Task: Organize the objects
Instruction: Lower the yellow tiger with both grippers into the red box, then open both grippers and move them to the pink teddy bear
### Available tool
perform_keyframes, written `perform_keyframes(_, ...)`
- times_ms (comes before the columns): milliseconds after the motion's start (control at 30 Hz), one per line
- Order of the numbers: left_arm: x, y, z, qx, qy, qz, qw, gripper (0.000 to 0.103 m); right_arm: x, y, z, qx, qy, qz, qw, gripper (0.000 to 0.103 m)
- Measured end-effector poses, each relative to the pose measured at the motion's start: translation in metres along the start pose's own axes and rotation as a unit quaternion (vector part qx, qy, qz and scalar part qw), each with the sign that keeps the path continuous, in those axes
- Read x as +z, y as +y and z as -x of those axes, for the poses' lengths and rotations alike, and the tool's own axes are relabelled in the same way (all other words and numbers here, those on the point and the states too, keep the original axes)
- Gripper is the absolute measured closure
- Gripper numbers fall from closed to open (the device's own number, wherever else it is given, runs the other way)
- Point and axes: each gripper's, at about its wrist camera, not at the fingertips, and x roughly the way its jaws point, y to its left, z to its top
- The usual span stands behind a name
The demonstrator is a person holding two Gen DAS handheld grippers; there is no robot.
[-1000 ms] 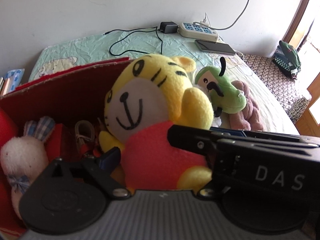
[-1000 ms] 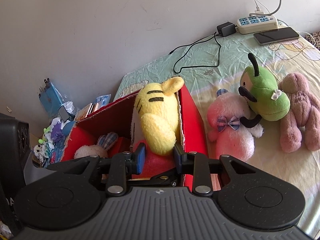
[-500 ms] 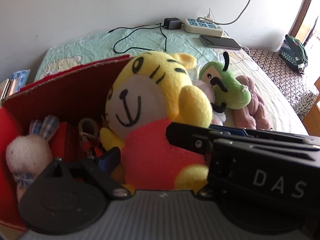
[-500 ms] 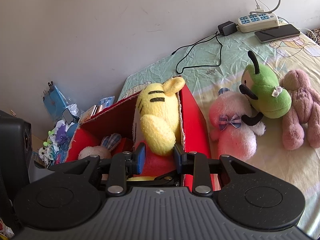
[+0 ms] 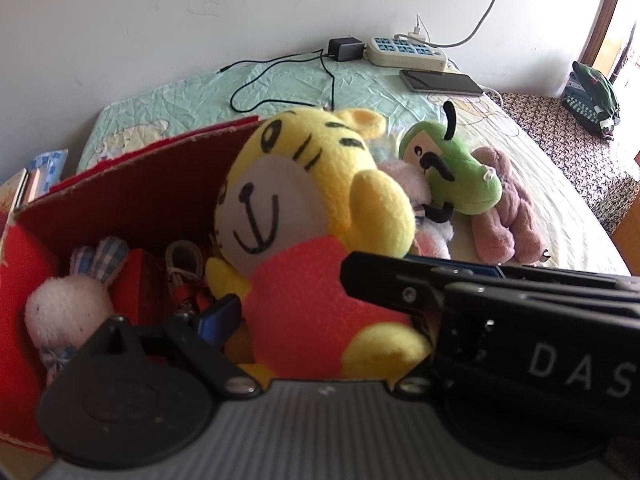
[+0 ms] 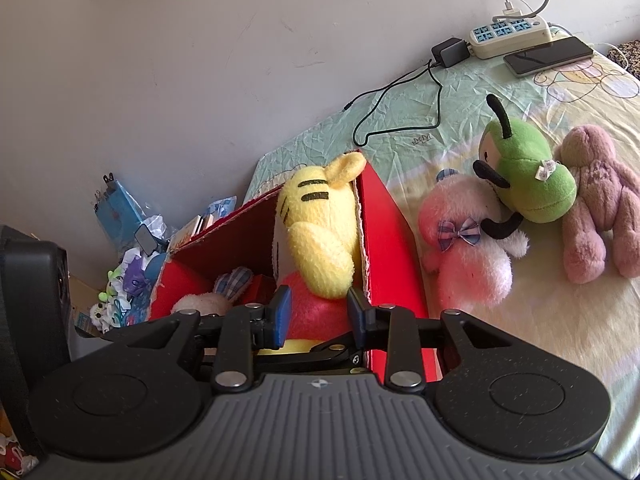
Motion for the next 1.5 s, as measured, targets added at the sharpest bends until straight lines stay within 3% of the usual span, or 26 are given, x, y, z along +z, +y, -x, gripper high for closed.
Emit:
perform_keyframes(433, -0.004, -0.007, 0.017, 0.025, -0.014, 0.001, 0.9996, 0.015, -0.003, -0.003, 0.023, 0.007, -0.029, -0.007, 1.000, 0.065)
perform_keyframes(967, -0.009, -0.024, 0.047, 0.100, -0.036, -0.006, 0.9943, 0.015, -0.005, -0.017, 0.045, 0.016, -0.033, -0.002, 0.999, 0.065)
perform_keyframes(1500, 0.002, -0.082, 0.062, 0.137, -0.060, -0.016, 0.9886, 0.015, 0.014, -0.076, 0.079, 0.015, -0.043, -0.029, 0.999, 0.065)
